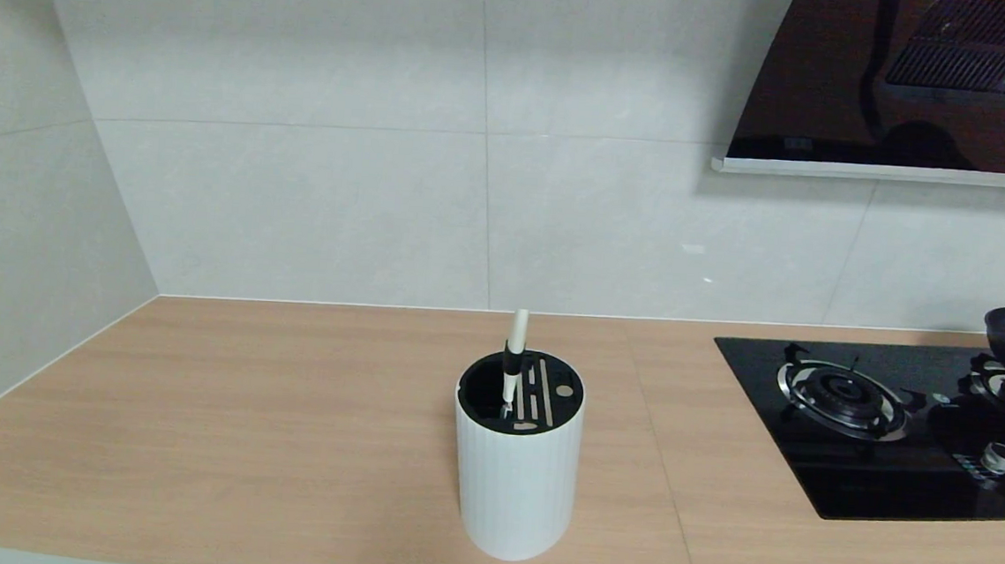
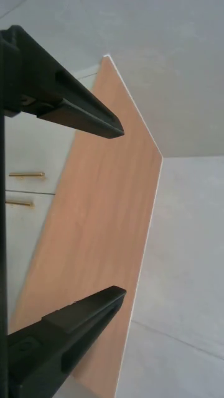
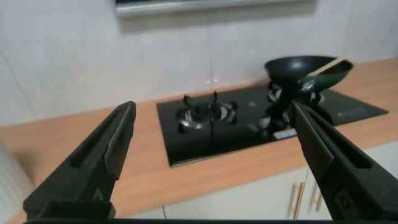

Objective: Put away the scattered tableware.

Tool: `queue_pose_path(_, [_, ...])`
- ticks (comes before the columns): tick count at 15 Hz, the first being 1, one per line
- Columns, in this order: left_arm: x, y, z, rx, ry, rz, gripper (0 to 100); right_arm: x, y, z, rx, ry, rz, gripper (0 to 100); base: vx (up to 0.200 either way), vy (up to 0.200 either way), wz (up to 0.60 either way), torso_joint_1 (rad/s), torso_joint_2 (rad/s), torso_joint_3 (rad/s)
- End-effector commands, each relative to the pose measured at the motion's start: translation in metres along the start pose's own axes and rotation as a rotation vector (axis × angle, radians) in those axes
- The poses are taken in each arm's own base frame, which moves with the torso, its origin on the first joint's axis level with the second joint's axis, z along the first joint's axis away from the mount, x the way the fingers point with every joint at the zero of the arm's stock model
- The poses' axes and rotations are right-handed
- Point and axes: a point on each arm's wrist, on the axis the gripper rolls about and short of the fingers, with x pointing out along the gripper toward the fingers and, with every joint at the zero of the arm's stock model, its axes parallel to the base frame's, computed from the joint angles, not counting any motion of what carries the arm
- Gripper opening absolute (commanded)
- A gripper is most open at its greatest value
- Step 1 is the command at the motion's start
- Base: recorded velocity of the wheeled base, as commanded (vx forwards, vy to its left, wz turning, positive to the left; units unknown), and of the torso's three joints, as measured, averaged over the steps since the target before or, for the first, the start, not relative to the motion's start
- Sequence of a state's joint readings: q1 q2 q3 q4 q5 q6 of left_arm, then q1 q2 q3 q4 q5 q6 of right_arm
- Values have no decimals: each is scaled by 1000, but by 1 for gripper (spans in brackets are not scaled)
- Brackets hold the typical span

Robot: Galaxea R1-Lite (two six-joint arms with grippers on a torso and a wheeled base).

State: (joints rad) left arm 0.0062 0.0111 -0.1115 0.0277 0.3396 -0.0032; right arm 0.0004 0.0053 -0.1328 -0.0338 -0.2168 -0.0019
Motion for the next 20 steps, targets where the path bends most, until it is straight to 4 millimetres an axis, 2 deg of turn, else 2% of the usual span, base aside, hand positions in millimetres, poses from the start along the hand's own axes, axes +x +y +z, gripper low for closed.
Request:
queue_pose_path(1, [5, -3, -20, 20, 37, -48, 100, 6, 3, -24, -4, 41, 71, 100, 0, 0, 0, 0, 0, 0])
queue_pose_path(4, [6, -6, -25, 9, 38, -169, 100, 6, 4, -38, -13, 129, 110, 100, 0, 0, 0, 0, 0, 0])
queue_pose_path(5, [6, -6, -25, 7, 39, -175, 100, 6, 4, -38, -11, 128, 121, 100, 0, 0, 0, 0, 0, 0])
queue_pose_path(6, [6, -7, -25, 2, 41, -217, 100, 5, 6, -41, -11, 163, 220, 100, 0, 0, 0, 0, 0, 0])
queue_pose_path(10, [5, -9, -28, 43, 70, -302, 100, 5, 7, -41, -21, 163, 232, 100, 0, 0, 0, 0, 0, 0])
queue_pose_path(13, [5, -9, -29, 75, 66, -318, 100, 5, 7, -41, -21, 163, 235, 100, 0, 0, 0, 0, 0, 0])
queue_pose_path(20, [5, -9, -28, 13, 73, -313, 100, 5, 7, -41, -19, 162, 233, 100, 0, 0, 0, 0, 0, 0])
